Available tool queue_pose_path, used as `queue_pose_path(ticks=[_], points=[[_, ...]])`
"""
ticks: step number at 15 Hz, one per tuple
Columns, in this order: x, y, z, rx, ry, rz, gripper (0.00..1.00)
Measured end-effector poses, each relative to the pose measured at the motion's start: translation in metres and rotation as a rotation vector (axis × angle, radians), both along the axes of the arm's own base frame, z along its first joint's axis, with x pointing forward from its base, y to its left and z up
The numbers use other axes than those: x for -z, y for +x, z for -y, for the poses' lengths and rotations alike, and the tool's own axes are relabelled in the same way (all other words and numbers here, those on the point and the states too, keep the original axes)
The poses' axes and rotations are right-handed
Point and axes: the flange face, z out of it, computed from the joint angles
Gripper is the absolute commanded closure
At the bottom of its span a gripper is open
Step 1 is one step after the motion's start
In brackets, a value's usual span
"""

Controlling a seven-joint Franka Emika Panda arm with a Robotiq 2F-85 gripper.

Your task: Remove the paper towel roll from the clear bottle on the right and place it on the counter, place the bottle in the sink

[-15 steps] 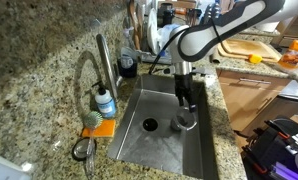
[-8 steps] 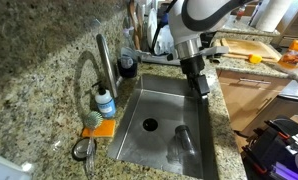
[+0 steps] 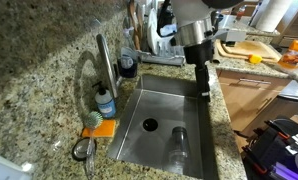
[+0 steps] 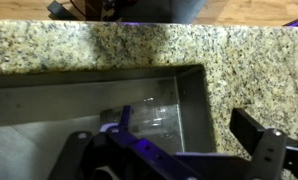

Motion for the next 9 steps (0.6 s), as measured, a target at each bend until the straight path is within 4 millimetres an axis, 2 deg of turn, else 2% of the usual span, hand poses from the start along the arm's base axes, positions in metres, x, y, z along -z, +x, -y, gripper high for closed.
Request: queue_pose_path(ticks=[3,6,9], points=[[-0.032,-0.016,-0.001,-0.013,-0.116,0.130,0.00],[-0.064,-0.038,0.017,0.026,-0.189,0.247,0.00],[-0.094,-0.071,0.039,0.146,-0.185,0.346,0.00]])
